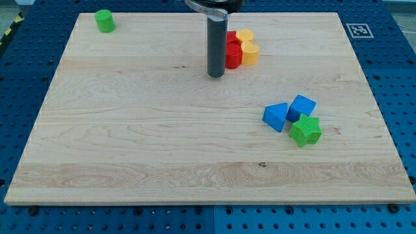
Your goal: Push the yellow heart to the top right of the red circle
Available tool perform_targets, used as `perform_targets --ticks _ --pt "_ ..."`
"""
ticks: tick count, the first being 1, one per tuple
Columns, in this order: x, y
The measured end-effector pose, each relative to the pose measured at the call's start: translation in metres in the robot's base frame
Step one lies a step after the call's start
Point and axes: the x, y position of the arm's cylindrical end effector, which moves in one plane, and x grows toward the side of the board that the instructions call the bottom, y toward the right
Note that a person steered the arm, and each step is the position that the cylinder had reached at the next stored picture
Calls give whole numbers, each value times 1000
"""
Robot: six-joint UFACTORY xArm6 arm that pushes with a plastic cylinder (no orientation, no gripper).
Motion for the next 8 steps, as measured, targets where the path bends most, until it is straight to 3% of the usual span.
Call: perform_targets --ticks 2,4,8 --pt "13 55" --pt "-3 98" --pt "-25 95"
